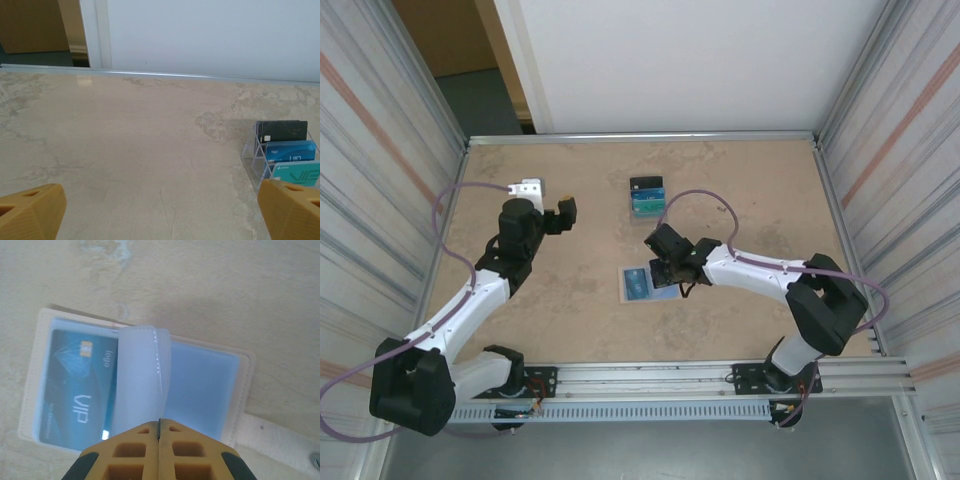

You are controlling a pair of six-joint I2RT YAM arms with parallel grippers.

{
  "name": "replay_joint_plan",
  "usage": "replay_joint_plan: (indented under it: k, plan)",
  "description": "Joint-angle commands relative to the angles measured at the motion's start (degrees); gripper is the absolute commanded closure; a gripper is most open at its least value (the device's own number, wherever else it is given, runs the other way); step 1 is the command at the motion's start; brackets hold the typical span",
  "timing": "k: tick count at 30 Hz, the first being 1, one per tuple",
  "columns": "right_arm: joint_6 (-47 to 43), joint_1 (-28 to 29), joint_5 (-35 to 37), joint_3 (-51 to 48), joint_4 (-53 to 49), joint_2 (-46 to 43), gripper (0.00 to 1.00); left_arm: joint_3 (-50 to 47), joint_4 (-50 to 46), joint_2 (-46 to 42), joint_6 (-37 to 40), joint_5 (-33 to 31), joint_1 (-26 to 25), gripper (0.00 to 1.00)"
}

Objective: Take the credit cards out of the card holder

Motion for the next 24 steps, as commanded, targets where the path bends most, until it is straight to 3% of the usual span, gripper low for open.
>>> replay_joint_plan:
  k: [1,8,21,24]
  plan:
    - [2.35,-1.06,2.06,-1.59,-1.34,-1.91,0.98,0.64,-1.57,-1.88,0.23,1.45,0.28,0.01]
    - [3.48,-2.22,1.39,-3.5,0.13,-2.14,0.87,0.63,-3.01,-2.05,0.87,1.36,-0.55,0.01]
    - [5.3,-6.15,-0.02,-7.22,1.36,-6.37,0.82,0.62,-3.12,-1.1,3.24,0.33,-1.92,0.01]
    - [5.11,-6.54,-0.63,-7.41,1.83,-7.89,0.78,0.17,-2.51,-0.59,5.05,-3.15,-4.4,0.01]
